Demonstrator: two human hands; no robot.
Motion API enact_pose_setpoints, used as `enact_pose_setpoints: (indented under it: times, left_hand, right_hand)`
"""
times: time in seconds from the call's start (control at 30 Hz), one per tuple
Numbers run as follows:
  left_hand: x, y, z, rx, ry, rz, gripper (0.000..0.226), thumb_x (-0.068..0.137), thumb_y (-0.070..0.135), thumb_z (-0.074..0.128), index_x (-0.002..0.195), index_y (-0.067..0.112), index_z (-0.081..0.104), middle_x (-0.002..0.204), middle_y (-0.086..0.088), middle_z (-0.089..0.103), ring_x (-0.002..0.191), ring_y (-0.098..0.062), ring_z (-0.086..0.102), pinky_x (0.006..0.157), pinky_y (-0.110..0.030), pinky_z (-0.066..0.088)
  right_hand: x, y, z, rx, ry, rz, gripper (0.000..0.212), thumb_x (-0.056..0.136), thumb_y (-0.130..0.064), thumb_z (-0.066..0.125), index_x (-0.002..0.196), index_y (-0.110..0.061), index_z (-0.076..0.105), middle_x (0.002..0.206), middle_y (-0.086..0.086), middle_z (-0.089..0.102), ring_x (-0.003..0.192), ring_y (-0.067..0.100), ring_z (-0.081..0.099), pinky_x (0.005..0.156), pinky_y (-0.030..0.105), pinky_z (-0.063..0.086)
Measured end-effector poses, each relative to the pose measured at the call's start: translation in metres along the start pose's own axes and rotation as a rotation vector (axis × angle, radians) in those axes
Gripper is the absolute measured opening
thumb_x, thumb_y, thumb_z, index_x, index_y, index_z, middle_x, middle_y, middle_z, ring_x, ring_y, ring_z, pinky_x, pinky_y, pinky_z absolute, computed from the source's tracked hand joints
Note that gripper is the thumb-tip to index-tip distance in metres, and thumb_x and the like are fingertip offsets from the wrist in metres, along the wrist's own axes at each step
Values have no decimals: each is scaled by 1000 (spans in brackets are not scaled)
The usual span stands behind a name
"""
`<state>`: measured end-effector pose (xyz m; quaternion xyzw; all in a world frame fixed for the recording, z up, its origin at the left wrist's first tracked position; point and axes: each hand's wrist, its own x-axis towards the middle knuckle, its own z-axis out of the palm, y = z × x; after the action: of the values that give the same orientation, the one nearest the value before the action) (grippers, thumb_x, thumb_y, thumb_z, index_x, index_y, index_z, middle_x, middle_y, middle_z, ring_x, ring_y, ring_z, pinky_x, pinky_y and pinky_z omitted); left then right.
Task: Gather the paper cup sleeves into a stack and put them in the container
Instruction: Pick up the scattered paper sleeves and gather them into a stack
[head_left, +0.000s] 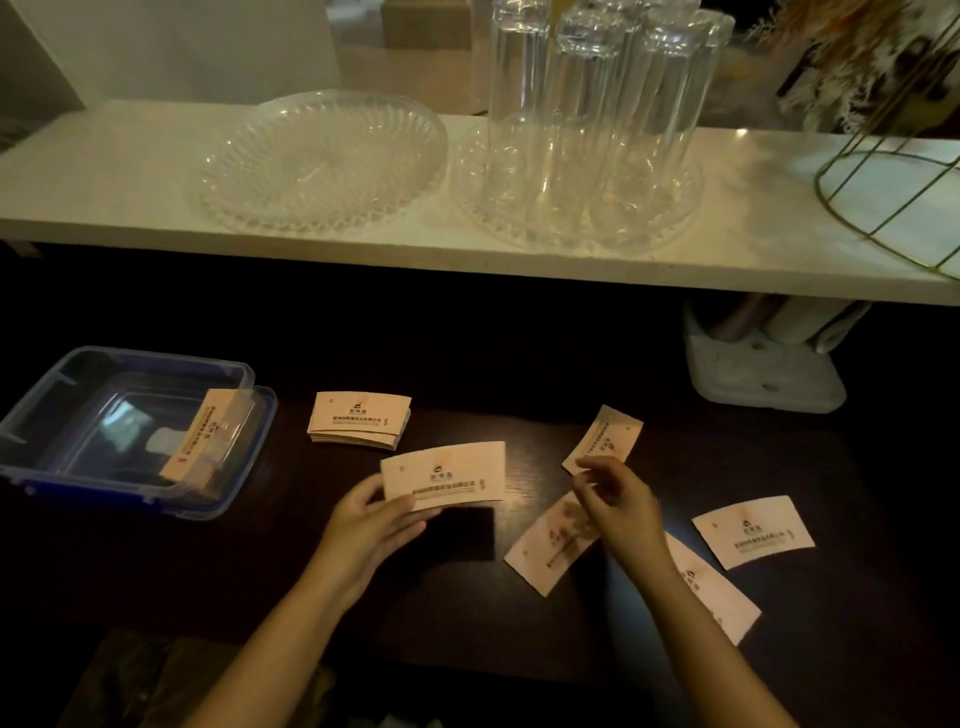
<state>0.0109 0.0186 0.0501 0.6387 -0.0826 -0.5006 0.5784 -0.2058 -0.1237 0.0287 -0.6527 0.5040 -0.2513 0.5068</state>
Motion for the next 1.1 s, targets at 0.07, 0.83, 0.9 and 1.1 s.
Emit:
enact_pose_setpoints:
  times: [0.07, 0.83, 0.9, 1.1]
  left_hand:
    - [-4, -7, -10, -27, 27, -29, 24, 86, 3, 53, 102, 20, 57, 100, -11, 69, 84, -20, 71, 68, -29, 55]
    - [-24, -20, 4, -5, 61, -57, 20, 94, 12, 41, 105, 18, 57, 103, -9, 66, 94, -24, 66, 73, -34, 52]
    - [-25, -21, 13, 43, 27, -55, 23, 94, 11, 42, 110, 16, 56, 103, -8, 67, 94, -20, 66, 71, -31, 53]
    - [-31, -19, 30, 55, -85, -46, 21, 94, 16, 41, 103, 23, 59, 96, -4, 74, 91, -17, 70, 72, -30, 56]
  right_hand:
    - [-5, 19, -16, -244, 89, 37, 25, 83, -12, 66, 107, -18, 60, 106, 5, 63, 88, 16, 61, 67, 25, 51]
    - [-40, -8, -27, 483, 8, 328, 6, 86, -5, 59, 88, -9, 63, 81, 5, 73, 69, 12, 68, 54, 18, 53]
    - [-46, -12, -13, 521, -59, 382, 6, 85, -3, 59, 89, -5, 63, 81, 8, 75, 69, 16, 68, 56, 18, 55]
    - [-58, -8, 26, 449, -40, 445, 10, 84, -5, 63, 92, -4, 57, 87, 6, 73, 76, 17, 69, 58, 20, 54]
